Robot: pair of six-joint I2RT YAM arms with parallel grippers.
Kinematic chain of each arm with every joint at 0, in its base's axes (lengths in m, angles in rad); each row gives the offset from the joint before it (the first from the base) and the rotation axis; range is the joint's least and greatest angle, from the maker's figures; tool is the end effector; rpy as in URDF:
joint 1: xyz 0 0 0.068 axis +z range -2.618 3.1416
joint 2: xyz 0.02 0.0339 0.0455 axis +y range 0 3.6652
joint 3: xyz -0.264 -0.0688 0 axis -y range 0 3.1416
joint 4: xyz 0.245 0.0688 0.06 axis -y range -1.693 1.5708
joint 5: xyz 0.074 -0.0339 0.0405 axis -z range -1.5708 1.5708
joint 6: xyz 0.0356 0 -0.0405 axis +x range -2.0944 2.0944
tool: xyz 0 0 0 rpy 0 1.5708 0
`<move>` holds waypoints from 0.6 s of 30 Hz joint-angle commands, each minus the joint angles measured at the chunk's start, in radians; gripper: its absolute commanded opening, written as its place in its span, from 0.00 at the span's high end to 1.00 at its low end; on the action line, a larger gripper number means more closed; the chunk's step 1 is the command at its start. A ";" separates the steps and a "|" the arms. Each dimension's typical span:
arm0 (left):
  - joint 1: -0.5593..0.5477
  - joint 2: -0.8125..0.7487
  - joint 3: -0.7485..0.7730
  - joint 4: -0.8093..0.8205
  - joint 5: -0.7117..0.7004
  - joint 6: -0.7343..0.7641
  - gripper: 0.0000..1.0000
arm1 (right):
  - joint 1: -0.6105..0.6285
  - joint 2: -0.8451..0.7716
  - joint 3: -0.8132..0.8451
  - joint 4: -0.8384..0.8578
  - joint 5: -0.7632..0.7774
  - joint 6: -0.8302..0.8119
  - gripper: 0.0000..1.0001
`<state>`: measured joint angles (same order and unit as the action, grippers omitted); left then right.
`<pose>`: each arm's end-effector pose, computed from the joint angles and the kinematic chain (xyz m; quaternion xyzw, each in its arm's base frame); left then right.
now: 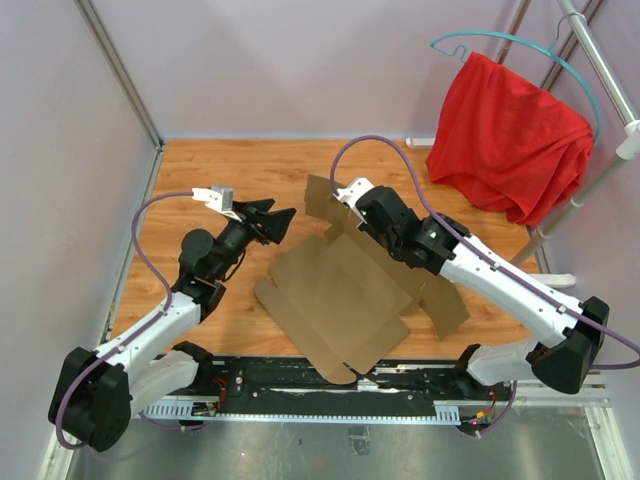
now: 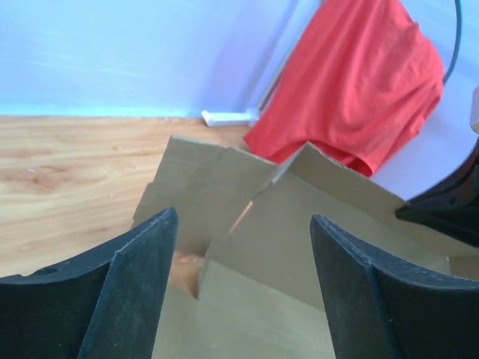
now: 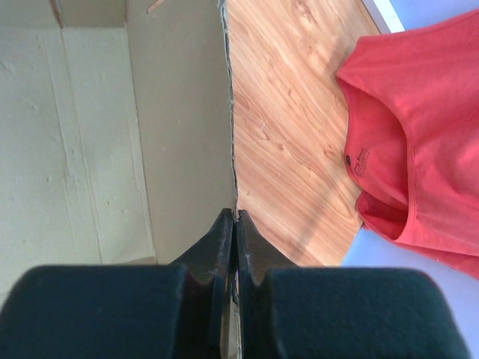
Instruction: Fold the paper box
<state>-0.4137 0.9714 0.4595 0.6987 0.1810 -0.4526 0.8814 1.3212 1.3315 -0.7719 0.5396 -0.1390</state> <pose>0.1999 -0.0948 0.2840 0.0572 0.6367 -0.3742 0.6718 0.1889 0.2004 0.3597 -0.3411 0.8244 -0.0907 0.4424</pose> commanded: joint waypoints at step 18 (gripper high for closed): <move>0.015 0.733 -0.142 1.125 -0.020 0.150 0.30 | 0.000 -0.035 0.022 -0.035 -0.117 0.003 0.99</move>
<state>-0.4122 1.6718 0.2687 1.5173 0.1280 -0.3550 0.8814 1.3159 1.3323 -0.7750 0.4698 -0.1490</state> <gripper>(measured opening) 0.713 0.017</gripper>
